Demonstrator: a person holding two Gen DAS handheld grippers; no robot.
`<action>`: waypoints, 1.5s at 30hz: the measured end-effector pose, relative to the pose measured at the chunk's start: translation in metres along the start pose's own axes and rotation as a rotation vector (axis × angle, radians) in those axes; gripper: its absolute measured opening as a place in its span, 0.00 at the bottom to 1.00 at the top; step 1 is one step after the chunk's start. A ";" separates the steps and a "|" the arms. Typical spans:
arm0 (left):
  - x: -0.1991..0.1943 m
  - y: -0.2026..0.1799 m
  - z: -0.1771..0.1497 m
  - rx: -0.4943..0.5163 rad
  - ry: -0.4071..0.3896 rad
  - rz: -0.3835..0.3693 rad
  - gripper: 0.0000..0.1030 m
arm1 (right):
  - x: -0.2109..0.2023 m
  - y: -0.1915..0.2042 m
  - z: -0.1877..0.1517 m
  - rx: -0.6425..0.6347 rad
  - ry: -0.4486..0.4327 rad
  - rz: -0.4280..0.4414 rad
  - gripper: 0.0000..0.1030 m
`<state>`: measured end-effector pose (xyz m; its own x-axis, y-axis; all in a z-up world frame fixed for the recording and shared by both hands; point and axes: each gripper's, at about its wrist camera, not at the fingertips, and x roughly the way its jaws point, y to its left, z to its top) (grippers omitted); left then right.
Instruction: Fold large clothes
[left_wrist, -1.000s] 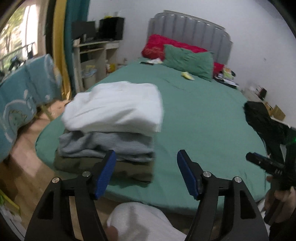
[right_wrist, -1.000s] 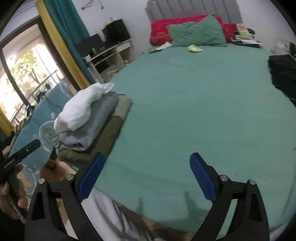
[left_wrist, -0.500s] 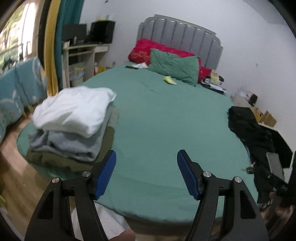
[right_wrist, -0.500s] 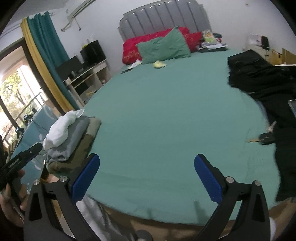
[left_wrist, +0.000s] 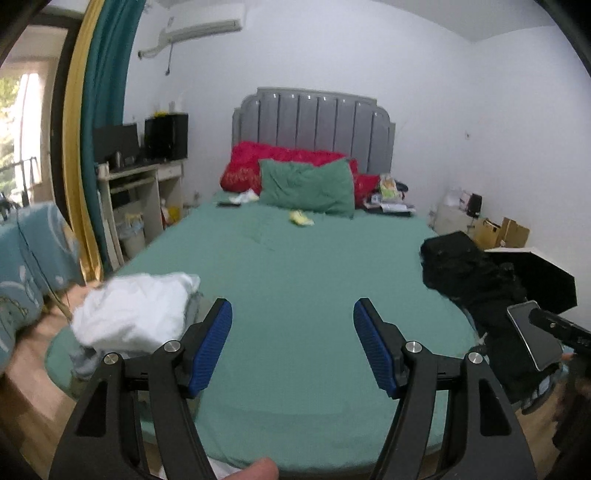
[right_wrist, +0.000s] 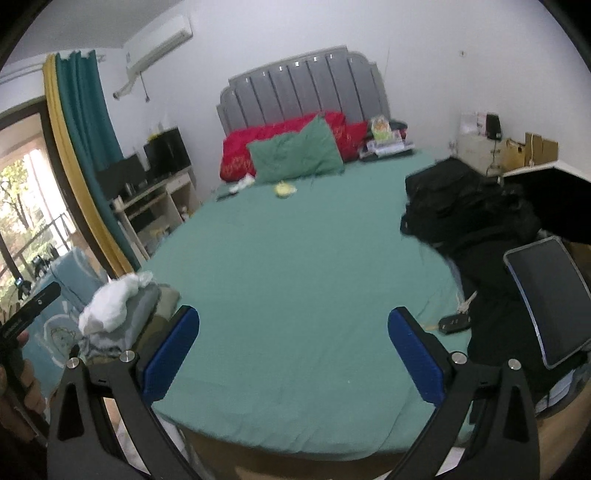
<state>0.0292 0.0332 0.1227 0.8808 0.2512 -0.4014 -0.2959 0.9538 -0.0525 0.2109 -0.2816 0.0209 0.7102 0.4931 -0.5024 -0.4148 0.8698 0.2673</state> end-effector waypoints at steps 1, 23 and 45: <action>-0.006 -0.001 0.004 0.008 -0.020 0.006 0.70 | -0.008 0.003 0.004 -0.008 -0.020 0.006 0.98; -0.068 0.047 0.030 -0.052 -0.236 0.001 0.74 | -0.089 0.086 0.034 -0.123 -0.377 -0.001 0.99; -0.026 0.069 0.005 -0.059 -0.131 -0.002 0.74 | -0.005 0.098 0.016 -0.162 -0.155 0.025 0.99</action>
<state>-0.0118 0.0936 0.1342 0.9209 0.2725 -0.2787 -0.3122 0.9438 -0.1086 0.1757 -0.1983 0.0633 0.7723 0.5223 -0.3617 -0.5104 0.8491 0.1364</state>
